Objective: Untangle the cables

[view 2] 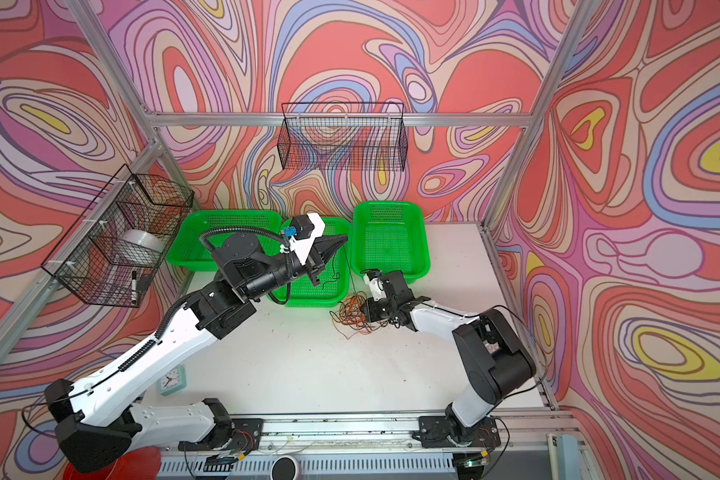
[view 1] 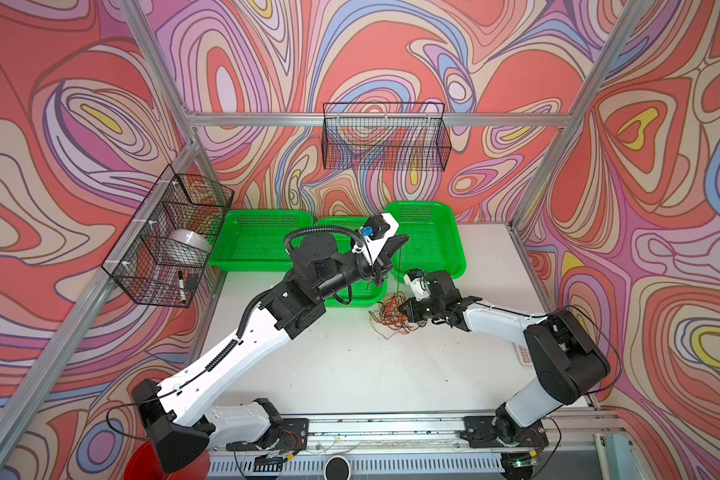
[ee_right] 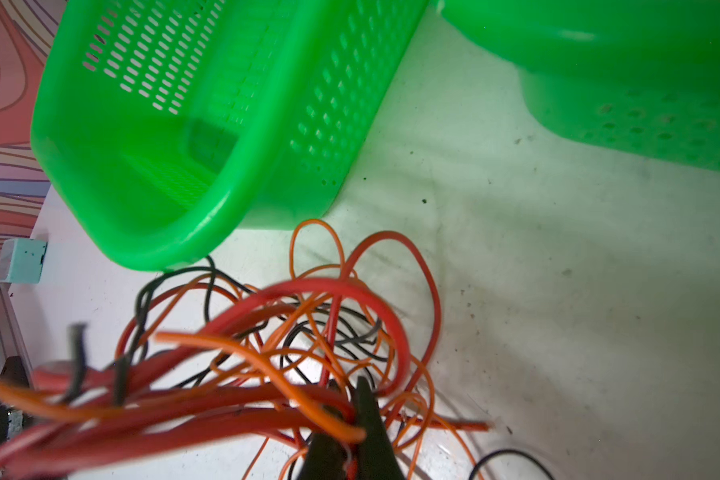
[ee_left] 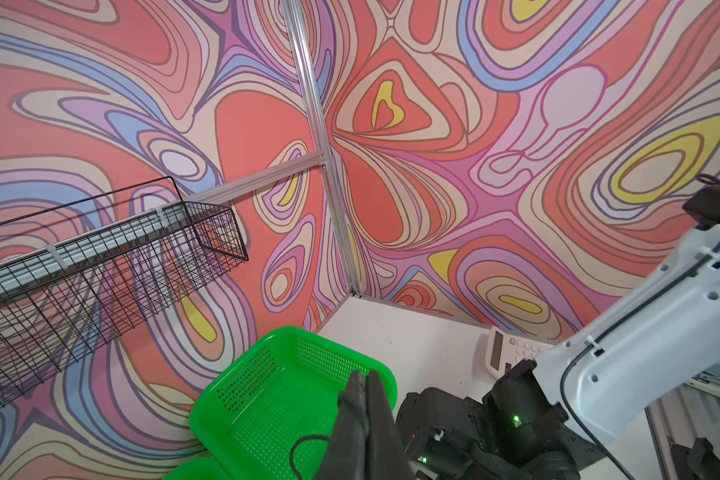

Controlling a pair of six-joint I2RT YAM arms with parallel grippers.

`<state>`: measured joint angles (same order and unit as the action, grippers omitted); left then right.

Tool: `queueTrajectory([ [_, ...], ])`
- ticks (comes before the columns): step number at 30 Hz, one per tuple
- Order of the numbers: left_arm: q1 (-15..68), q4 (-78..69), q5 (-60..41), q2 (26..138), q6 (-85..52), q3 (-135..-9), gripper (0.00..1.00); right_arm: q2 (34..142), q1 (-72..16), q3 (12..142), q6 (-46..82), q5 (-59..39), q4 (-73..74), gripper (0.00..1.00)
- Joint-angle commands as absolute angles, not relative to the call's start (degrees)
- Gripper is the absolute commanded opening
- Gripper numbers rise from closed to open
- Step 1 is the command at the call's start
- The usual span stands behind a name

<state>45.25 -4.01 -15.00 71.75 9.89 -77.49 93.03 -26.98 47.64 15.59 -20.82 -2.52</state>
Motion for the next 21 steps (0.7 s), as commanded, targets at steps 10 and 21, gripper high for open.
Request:
queueTrajectory([
  [10,44.9,-5.5,-17.2,72.6,10.7,-83.8,0.0,86.9,-22.8,46.8,14.3,-16.7,-13.5,0.32],
  [21,44.9,-8.1,-19.7,74.9,7.5,-82.1,0.0,66.4,-24.0,42.5,3.8,-21.5,-9.0,0.67],
])
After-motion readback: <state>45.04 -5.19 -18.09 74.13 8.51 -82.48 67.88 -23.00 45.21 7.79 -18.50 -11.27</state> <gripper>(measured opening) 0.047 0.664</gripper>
